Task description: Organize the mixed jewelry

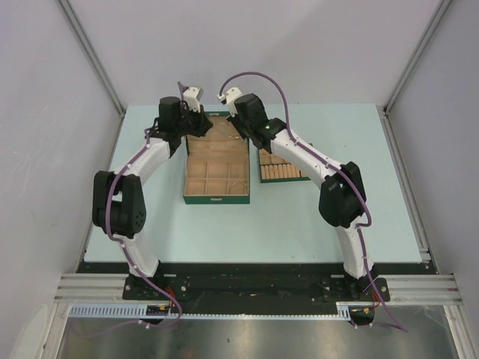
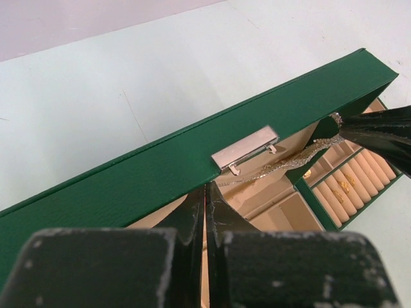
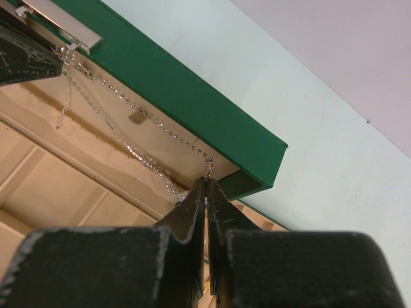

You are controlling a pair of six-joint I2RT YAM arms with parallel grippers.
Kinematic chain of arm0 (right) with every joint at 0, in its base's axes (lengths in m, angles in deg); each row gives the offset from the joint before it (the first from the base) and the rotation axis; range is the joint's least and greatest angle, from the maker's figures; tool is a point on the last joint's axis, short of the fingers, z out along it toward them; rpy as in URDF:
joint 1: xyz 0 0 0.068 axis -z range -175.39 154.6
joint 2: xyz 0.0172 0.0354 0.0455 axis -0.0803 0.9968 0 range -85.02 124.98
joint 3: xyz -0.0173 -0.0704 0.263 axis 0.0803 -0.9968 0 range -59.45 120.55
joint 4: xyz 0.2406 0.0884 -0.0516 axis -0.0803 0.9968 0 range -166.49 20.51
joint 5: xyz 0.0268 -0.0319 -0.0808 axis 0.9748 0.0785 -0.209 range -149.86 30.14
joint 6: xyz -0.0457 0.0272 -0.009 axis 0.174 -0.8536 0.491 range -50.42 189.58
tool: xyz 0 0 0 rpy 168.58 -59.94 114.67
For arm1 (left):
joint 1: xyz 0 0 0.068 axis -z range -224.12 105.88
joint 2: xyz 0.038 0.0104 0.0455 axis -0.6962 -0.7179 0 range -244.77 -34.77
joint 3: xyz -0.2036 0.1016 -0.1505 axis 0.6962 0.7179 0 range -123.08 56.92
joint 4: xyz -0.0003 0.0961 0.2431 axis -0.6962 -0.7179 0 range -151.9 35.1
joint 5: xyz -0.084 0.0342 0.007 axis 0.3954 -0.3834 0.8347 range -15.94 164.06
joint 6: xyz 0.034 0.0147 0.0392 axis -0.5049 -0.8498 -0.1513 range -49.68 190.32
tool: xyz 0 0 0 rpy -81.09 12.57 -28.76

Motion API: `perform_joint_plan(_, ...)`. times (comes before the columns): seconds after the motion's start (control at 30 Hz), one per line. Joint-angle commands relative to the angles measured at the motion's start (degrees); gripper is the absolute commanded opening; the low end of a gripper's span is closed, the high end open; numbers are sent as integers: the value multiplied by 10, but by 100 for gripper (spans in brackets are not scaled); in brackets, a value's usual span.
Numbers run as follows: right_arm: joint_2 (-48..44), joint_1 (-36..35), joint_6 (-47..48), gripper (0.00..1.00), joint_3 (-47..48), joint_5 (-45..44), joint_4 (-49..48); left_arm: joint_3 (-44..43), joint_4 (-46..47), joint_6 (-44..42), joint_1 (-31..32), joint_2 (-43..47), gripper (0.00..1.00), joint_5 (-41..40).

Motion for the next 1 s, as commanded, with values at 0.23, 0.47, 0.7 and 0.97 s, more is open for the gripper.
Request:
perform_joint_plan(0.23,7,1,-3,0,35,-14,-19,-26,10,1,6,-8,0,0)
perform_joint_plan(0.47,5,-2,-7,0,18,-15,-18,-27,9,-2,8,-8,0,0)
perform_joint_plan(0.7,4,-5,-10,0,0,-13,-21,-33,4,-5,9,-7,0,0)
perform_joint_plan(0.97,-4,-9,-13,0,-23,-13,-26,-44,0,-2,14,-14,0,0)
